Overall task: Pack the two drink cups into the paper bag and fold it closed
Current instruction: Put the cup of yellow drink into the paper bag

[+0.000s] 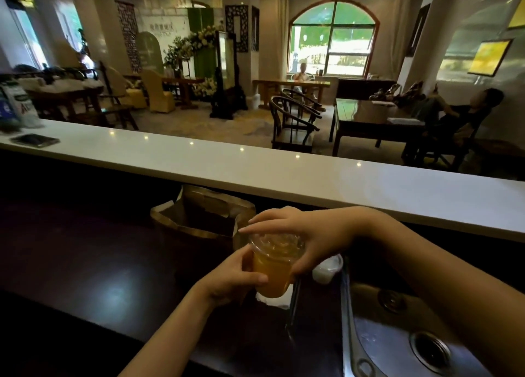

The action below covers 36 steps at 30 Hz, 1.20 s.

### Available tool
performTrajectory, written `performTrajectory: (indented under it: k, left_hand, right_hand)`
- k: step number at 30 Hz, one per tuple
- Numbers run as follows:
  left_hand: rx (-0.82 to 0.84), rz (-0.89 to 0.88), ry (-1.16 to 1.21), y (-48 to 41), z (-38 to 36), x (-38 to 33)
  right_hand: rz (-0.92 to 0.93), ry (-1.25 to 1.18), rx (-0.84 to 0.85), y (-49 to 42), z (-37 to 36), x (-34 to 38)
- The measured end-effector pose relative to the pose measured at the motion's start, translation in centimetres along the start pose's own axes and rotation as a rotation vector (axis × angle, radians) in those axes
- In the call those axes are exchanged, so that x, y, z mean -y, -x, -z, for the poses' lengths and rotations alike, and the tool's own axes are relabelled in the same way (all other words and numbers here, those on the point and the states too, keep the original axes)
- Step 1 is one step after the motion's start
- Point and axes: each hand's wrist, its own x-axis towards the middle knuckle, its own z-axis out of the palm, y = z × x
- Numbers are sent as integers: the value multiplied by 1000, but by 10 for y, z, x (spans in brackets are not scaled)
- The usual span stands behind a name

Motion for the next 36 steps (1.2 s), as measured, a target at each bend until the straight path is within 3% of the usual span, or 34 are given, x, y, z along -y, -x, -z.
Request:
performTrajectory:
  k: [8,13,15,19,22,26,30,36]
  left_hand:
    - [-61,9,48,12,14,-10]
    - [-62,2,-145,29,47,-37]
    - [-183,-89,-222,36,68,-50]
    - [-609,-248,-522,32,124,-66]
    - [-711,-254,-869,13,160,-70]
    - [-562,-101,-1228,-12,188,-64]
    - [-376,100,-1431,-17,208,-57]
    - [-116,302,-1310,0,222,-49]
  right_hand:
    - [92,-38,-20,-16,14,0]
    - [93,-66,2,-40,36,-5]
    - [79,-90,7,-52,52,-8]
    - [50,-142,12,-85,87,-11]
    - [47,-174,16,-113,108,-10]
    - [46,-174,3,-152,120,-13]
    - [40,-81,13,-186,110,-17]
    - [71,239,28,-226,61,-18]
